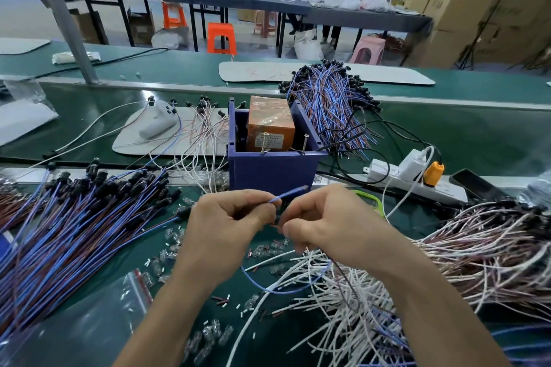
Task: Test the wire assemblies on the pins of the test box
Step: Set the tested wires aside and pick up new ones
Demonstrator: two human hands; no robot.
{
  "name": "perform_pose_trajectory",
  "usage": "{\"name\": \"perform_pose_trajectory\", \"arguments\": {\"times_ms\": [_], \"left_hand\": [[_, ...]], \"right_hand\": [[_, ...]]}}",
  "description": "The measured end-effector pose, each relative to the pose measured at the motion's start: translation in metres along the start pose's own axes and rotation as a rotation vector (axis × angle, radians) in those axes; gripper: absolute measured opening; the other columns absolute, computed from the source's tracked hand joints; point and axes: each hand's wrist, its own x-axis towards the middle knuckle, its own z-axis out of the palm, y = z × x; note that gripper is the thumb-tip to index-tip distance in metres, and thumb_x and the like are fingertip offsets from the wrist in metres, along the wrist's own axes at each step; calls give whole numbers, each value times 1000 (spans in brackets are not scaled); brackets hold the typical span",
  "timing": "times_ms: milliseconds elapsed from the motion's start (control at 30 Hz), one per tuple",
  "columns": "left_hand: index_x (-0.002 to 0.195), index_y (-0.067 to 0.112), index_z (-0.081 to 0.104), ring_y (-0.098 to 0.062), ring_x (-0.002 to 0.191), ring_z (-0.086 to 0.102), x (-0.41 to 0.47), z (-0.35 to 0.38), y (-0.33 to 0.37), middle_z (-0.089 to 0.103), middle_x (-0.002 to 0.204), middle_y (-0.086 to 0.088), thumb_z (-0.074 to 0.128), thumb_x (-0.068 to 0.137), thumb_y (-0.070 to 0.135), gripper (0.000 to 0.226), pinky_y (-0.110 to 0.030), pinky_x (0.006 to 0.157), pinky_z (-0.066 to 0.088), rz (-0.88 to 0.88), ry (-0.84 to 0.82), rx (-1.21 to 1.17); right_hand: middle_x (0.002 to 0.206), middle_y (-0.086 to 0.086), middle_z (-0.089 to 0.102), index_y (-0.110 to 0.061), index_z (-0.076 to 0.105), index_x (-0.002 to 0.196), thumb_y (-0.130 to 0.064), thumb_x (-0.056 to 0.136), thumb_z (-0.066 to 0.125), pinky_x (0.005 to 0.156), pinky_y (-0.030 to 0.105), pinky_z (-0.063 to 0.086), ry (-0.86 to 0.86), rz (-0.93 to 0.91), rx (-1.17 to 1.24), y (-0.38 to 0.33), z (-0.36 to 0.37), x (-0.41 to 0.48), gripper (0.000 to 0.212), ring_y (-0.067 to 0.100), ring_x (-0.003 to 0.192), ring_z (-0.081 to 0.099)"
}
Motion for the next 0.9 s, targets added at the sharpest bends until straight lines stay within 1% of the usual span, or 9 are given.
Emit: {"name": "perform_pose_trajectory", "arguments": {"times_ms": [100, 167, 300, 400, 533, 600, 700, 800, 900], "left_hand": [[87, 40, 82, -15, 73, 75, 4, -3, -9, 79, 78, 7, 80, 88, 15, 25, -27, 72, 63, -97, 289, -68], [87, 40, 83, -11, 58, 68, 7, -10, -12, 76, 70, 8, 79, 90, 17, 23, -27, 63, 61, -164, 420, -88], [89, 50, 79, -4, 45, 43, 11, -13, -13, 63, 54, 11, 70, 94, 26, 26, -22, 43, 37, -194, 430, 41], [89, 51, 78, -7, 40, 34, 20, -15, -6, 52, 48, 9, 65, 98, 27, 28, -20, 38, 27, -197, 379, 114], [81, 52, 71, -11, 44, 55, 34, -22, 8, 71, 59, 10, 70, 96, 23, 32, -25, 54, 50, -174, 328, 247], [84, 40, 71, -7, 46, 64, 39, -20, 12, 72, 60, 10, 72, 94, 18, 24, -24, 58, 52, -188, 331, 257], [74, 25, 74, -2, 45, 65, 43, -13, 16, 71, 57, 13, 74, 92, 19, 19, -21, 54, 48, -219, 354, 312], [64, 23, 72, -5, 43, 65, 45, -9, 17, 69, 53, 12, 74, 91, 19, 27, -27, 54, 55, -252, 358, 357], [59, 24, 72, -7, 44, 65, 46, -7, 15, 66, 49, 12, 72, 86, 21, 27, -33, 63, 61, -258, 375, 453]], "right_hand": [[60, 5, 71, -22, 79, 76, -18, 83, 72, 57, 31, 44, 158, 42, 87, 10, -9, -3, 11, 17, 55, 56], [55, 9, 65, -12, 76, 68, -5, 85, 70, 53, 26, 43, 358, 81, 289, 19, -16, -3, 20, 16, 49, 53], [51, 11, 55, -7, 65, 59, 2, 86, 62, 49, 25, 35, 563, 97, 535, 29, -21, -1, 29, 14, 45, 44], [49, 10, 53, -12, 64, 56, -1, 88, 62, 46, 23, 35, 598, 89, 621, 31, -28, 1, 34, 15, 45, 43], [48, 9, 54, -11, 66, 56, -1, 87, 64, 41, 20, 36, 611, 15, 580, 28, -56, -1, 33, 14, 41, 43], [48, 11, 54, -9, 65, 56, 1, 85, 64, 41, 18, 35, 599, -5, 501, 27, -70, 1, 31, 14, 40, 44], [48, 12, 55, -7, 65, 55, 3, 84, 63, 39, 16, 35, 566, 15, 456, 27, -79, 5, 30, 13, 39, 46], [50, 14, 56, -6, 68, 58, 3, 85, 64, 40, 16, 35, 512, 52, 429, 33, -79, 10, 29, 13, 41, 46], [52, 16, 58, -6, 70, 58, 3, 85, 66, 48, 23, 37, 461, 90, 417, 40, -76, 16, 29, 19, 49, 46]]}}
